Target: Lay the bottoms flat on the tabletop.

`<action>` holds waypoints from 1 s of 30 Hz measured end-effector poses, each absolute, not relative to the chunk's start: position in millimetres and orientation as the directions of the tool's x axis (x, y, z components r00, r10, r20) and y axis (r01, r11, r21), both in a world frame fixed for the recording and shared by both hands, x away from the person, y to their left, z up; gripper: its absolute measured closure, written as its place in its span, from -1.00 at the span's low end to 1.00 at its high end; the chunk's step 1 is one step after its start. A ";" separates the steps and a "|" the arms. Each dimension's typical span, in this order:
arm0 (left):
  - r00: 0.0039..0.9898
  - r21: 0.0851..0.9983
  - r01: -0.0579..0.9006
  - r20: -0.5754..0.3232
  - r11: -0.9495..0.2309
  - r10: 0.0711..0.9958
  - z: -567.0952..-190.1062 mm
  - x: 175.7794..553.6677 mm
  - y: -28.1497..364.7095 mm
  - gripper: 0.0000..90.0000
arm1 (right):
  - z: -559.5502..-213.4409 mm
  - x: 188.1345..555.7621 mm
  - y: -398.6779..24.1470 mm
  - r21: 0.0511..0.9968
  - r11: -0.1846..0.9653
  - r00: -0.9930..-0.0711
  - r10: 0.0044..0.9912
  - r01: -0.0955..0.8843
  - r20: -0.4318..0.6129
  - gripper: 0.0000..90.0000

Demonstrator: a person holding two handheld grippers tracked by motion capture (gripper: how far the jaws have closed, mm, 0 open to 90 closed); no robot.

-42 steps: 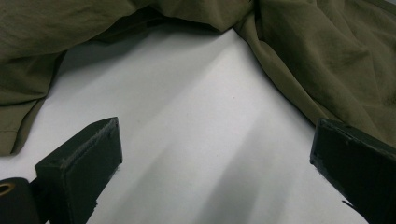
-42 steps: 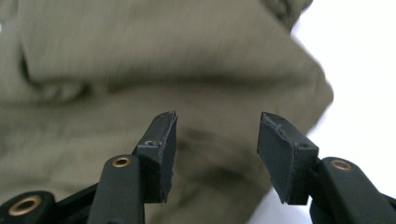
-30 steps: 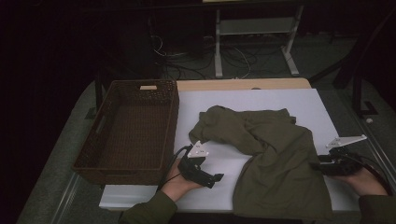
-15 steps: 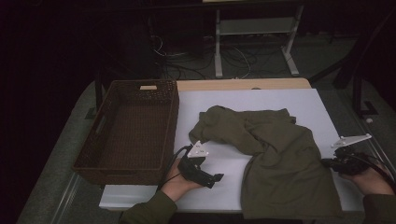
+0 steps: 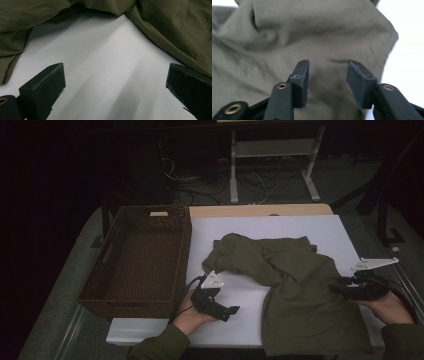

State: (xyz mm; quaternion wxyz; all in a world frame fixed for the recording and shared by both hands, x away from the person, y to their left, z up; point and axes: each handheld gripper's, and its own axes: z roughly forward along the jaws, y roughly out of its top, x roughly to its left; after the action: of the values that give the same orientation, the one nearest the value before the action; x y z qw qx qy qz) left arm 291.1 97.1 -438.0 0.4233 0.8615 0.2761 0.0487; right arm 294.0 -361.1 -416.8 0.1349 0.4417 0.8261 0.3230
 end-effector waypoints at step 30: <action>0.840 0.753 0.442 -0.155 -0.487 0.521 -439.3 291.6 98.0 -0.93 | -405.6 419.0 -337.5 0.716 0.268 -0.496 0.859 0.644 0.124 0.18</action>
State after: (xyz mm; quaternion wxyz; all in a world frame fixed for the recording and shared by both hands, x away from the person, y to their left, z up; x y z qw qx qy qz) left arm 291.6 98.0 -439.3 0.4222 0.8611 0.2793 0.0467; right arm 419.0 -337.5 -405.6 0.1462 0.4803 0.7827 0.3678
